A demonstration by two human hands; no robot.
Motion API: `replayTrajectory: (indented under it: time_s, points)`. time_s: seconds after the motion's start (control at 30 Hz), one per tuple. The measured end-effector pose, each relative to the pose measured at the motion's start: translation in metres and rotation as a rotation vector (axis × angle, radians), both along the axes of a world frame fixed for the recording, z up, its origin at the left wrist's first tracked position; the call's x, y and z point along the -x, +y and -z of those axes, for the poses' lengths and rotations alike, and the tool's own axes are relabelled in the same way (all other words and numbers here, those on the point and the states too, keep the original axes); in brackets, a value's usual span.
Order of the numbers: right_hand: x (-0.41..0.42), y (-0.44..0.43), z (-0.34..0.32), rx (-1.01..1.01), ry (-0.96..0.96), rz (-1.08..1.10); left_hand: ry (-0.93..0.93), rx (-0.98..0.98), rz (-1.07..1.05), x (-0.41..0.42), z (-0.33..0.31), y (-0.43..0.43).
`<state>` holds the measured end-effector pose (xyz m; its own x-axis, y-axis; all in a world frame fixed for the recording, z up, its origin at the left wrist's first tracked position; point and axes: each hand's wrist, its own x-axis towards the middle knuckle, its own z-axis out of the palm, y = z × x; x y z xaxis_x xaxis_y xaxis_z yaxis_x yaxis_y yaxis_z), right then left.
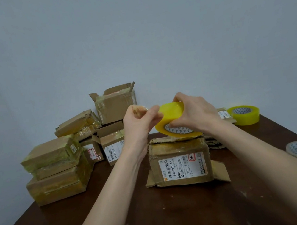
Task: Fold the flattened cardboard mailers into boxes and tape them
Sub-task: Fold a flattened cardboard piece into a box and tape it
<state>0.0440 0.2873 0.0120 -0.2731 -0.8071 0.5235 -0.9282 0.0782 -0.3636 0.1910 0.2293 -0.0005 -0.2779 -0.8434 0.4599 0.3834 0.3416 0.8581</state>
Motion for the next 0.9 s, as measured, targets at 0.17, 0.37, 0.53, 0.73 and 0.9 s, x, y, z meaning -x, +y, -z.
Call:
replayTrajectory:
  time_s: [0.17,0.37,0.53,0.73,0.9]
  points:
    - [0.001,-0.001,-0.001,-0.005,-0.001,0.011,0.041,0.036,-0.103,0.002,-0.011,-0.004]
    - [0.031,-0.003,0.015,-0.095,-0.300,-0.176,0.097,-0.210,-0.166,-0.002,0.000,-0.028]
    - [0.041,-0.009,0.040,-0.145,-0.469,-0.244,0.147,-0.348,-0.164,-0.005,0.022,-0.035]
    - [0.034,-0.029,0.023,0.067,-0.514,-0.265,0.299,-0.441,-0.092,-0.013,0.010,-0.045]
    - [0.037,-0.031,0.003,0.073,-0.483,-0.278,0.275,-0.479,-0.131,-0.012,0.011,-0.047]
